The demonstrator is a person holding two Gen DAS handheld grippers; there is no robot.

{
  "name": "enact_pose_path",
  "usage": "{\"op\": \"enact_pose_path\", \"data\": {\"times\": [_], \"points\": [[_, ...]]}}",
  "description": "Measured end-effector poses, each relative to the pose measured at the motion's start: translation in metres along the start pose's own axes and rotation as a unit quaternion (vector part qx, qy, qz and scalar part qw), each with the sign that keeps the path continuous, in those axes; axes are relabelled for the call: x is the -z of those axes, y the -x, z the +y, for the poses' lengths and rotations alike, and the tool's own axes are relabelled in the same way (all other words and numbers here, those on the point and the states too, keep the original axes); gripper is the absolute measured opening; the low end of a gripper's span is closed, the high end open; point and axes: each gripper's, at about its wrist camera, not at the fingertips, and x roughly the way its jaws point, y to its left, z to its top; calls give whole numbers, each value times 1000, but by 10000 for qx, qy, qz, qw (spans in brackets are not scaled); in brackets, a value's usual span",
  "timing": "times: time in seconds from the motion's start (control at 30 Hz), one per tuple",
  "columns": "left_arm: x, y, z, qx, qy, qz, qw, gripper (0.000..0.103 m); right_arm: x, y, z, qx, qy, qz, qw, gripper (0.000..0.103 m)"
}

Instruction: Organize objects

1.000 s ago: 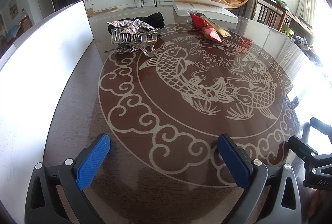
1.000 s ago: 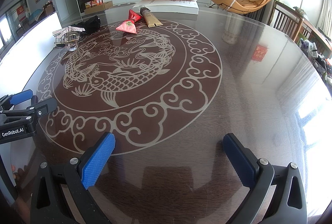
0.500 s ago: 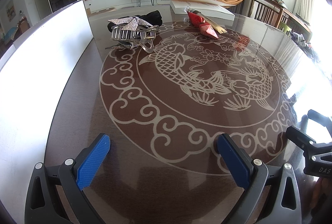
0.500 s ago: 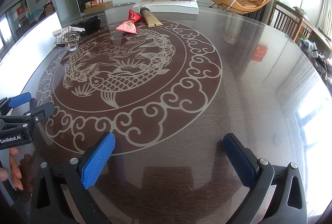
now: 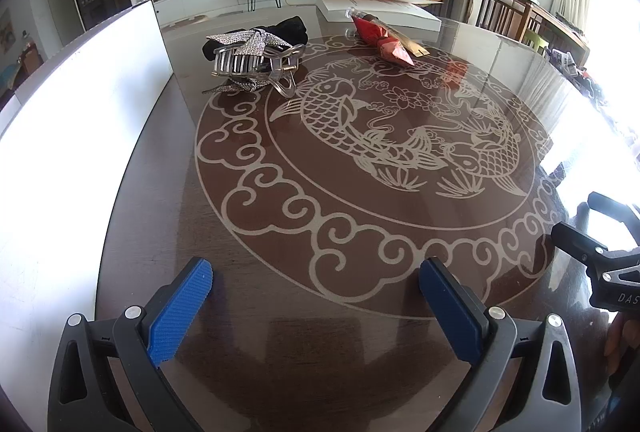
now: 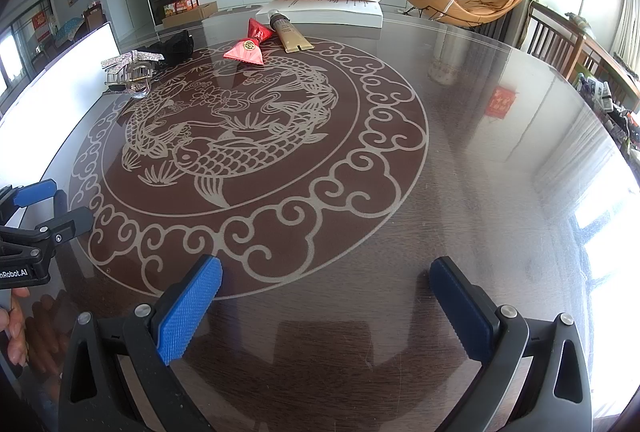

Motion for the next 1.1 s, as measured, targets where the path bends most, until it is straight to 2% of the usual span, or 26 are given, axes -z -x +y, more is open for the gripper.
{"op": "enact_pose_path", "data": {"times": [0.7, 0.83, 0.97, 1.0, 1.1], "points": [[-6, -3, 8, 21, 4, -108, 9999, 103, -3, -3, 0, -49, 37, 57, 10000, 103], [-6, -3, 8, 19, 1, -110, 9999, 103, -45, -25, 3, -368, 297, 404, 9981, 102], [-6, -3, 8, 24, 3, -108, 9999, 103, -120, -43, 24, -842, 409, 152, 9955, 101], [-6, -3, 8, 19, -1, -109, 9999, 103, -139, -53, 33, -845, 530, 181, 9949, 98], [-6, -3, 8, 20, -1, -109, 9999, 103, -185, -86, 66, -695, 799, 362, 9937, 78]]}}
